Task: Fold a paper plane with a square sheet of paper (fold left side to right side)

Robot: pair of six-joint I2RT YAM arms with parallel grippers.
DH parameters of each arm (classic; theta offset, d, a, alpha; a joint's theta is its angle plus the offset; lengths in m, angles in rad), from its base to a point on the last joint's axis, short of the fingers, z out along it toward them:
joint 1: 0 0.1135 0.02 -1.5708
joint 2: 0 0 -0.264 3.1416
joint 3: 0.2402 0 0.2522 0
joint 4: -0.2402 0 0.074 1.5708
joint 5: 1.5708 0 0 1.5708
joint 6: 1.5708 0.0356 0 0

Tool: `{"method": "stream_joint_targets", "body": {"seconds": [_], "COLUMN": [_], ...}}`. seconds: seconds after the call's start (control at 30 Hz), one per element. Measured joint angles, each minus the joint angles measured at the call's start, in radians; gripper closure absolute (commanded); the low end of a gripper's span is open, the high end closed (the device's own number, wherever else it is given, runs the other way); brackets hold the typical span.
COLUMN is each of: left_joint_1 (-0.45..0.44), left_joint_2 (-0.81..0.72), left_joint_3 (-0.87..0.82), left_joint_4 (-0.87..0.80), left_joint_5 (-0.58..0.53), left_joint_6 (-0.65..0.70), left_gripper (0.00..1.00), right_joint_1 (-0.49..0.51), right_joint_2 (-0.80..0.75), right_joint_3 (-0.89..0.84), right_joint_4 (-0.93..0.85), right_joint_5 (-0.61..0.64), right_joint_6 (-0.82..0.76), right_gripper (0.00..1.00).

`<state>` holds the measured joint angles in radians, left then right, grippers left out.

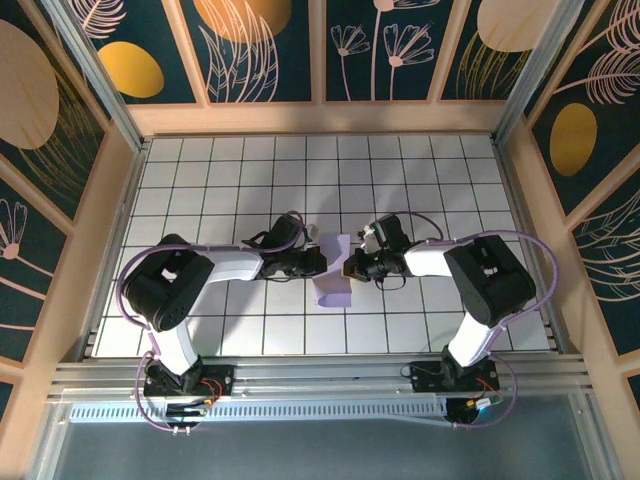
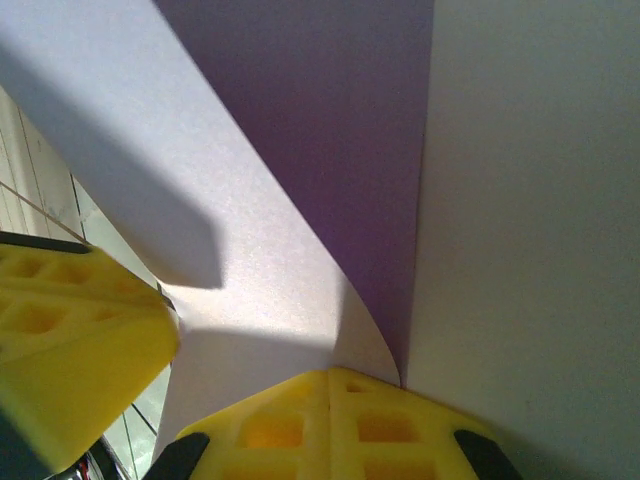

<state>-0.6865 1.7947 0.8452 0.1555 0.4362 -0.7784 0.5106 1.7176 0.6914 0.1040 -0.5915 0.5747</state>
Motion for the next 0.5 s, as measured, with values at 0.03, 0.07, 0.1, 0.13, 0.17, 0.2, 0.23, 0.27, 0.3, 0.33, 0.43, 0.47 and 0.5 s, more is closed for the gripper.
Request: {"method": "stream_joint_targets", "body": {"seconds": [0.03, 0.07, 0.1, 0.13, 0.17, 0.2, 0.23, 0.27, 0.3, 0.33, 0.43, 0.47, 0.5], "left_joint_1": [0.000, 0.000, 0.000, 0.000, 0.000, 0.000, 0.000, 0.000, 0.000, 0.000, 0.000, 0.000, 0.000], "left_joint_2": [0.003, 0.003, 0.004, 0.005, 0.008, 0.010, 0.014, 0.019, 0.024, 0.028, 0.033, 0.033, 0.034], "left_joint_3": [0.000, -0.001, -0.001, -0.001, -0.001, -0.002, -0.002, -0.002, -0.003, -0.004, -0.005, -0.005, -0.005], "left_joint_4": [-0.005, -0.006, -0.007, -0.007, -0.007, -0.007, -0.008, -0.010, -0.011, -0.011, -0.011, -0.011, -0.011], "left_joint_5": [0.000, -0.001, -0.002, -0.002, -0.002, -0.002, -0.002, -0.002, -0.002, -0.003, -0.002, -0.002, -0.002], "left_joint_6": [0.000, 0.000, 0.000, 0.000, 0.000, 0.000, 0.000, 0.000, 0.000, 0.000, 0.000, 0.000, 0.000], "left_gripper": [0.95, 0.95, 0.95, 0.95, 0.95, 0.95, 0.95, 0.95, 0.95, 0.95, 0.95, 0.95, 0.95], "right_joint_1": [0.000, 0.000, 0.000, 0.000, 0.000, 0.000, 0.000, 0.000, 0.000, 0.000, 0.000, 0.000, 0.000], "right_joint_2": [0.000, 0.000, 0.000, 0.000, 0.000, 0.000, 0.000, 0.000, 0.000, 0.000, 0.000, 0.000, 0.000], "right_joint_3": [0.000, 0.000, 0.000, 0.000, 0.000, 0.000, 0.000, 0.000, 0.000, 0.000, 0.000, 0.000, 0.000], "right_joint_4": [0.000, 0.000, 0.000, 0.000, 0.000, 0.000, 0.000, 0.000, 0.000, 0.000, 0.000, 0.000, 0.000], "right_joint_5": [0.000, 0.000, 0.000, 0.000, 0.000, 0.000, 0.001, 0.000, 0.000, 0.000, 0.002, 0.002, 0.002], "right_joint_6": [0.000, 0.000, 0.000, 0.000, 0.000, 0.000, 0.000, 0.000, 0.000, 0.000, 0.000, 0.000, 0.000], "right_gripper": [0.97, 0.97, 0.97, 0.97, 0.97, 0.97, 0.97, 0.97, 0.97, 0.97, 0.97, 0.97, 0.97]}}
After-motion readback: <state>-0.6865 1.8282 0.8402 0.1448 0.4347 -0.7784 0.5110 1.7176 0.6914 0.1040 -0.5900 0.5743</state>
